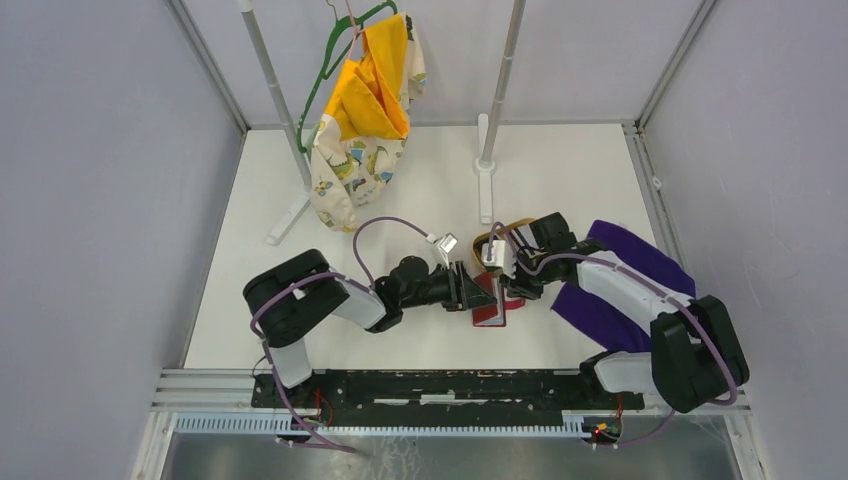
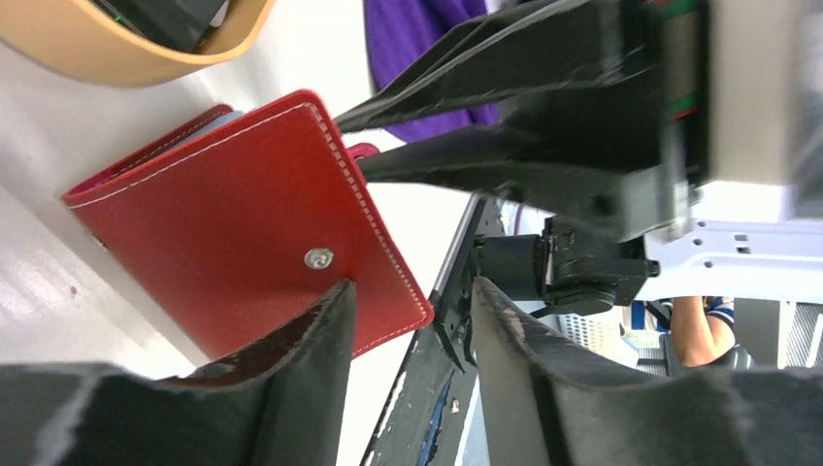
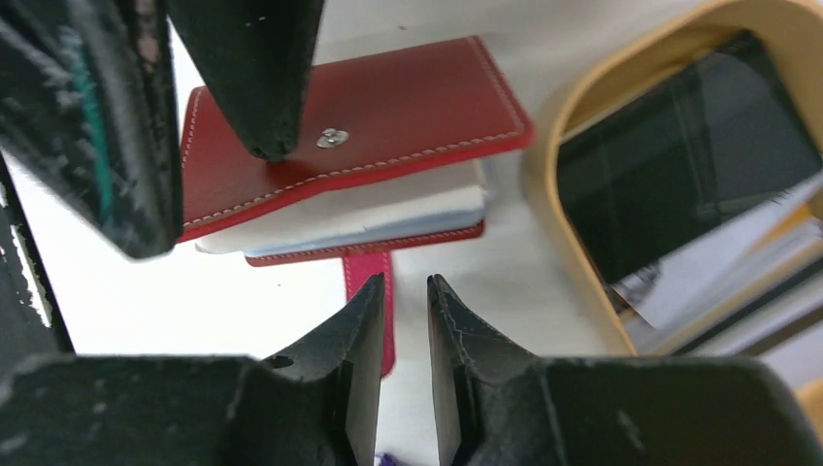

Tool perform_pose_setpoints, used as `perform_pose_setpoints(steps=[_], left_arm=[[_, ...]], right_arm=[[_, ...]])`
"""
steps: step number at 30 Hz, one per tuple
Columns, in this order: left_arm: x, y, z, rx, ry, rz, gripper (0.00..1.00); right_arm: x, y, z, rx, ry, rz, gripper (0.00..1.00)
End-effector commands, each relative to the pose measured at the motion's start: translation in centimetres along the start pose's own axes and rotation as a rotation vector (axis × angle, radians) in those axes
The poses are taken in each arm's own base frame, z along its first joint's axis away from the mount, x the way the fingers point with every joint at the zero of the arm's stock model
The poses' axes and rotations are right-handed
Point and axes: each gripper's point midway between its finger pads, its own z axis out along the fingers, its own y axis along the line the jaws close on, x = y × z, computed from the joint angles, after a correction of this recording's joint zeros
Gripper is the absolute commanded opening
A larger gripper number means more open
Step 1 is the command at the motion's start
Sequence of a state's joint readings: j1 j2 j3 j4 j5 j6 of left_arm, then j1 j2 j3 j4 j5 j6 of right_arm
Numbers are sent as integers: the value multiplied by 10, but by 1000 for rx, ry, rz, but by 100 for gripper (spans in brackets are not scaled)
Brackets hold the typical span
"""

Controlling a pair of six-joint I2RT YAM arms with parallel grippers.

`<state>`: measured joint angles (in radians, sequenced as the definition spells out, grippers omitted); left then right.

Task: Put the credit cards into the card holder
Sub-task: Insert the credit card into the card holder.

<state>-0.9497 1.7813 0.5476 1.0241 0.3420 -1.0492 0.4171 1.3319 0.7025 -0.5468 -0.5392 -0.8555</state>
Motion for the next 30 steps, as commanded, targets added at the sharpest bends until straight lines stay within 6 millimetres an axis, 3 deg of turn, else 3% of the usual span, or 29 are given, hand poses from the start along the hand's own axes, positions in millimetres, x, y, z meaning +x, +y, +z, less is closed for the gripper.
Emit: perform_pose_setpoints(steps=[1,6,9,13,17,23,27,30], left_arm=[[0,8,10,-28,10,68,49],[6,27,14,-110,30,77,31],[12,38,17,-177,49,98,23],[19,51,18,-252,68,112,18],[18,53,17,-265,61,114,17],[15,40,18,-227,54,123,18],[6,20,12,-179,19,159,25],[-6,8,-3,-184,-42,208,35]], right_arm=[[-15,-13,-19,70,-90,11,29],[-21,-23,-30,121,-179,92,30],[-40,-19,-32,85,-300,162,31],[-55,-8,-26,20,-415,238,55],[-35,-14,-11,24,-332,309,56],[-6,-17,8,33,-194,363,47],[2,-17,16,31,-130,362,39],[5,-16,18,26,-115,359,38]])
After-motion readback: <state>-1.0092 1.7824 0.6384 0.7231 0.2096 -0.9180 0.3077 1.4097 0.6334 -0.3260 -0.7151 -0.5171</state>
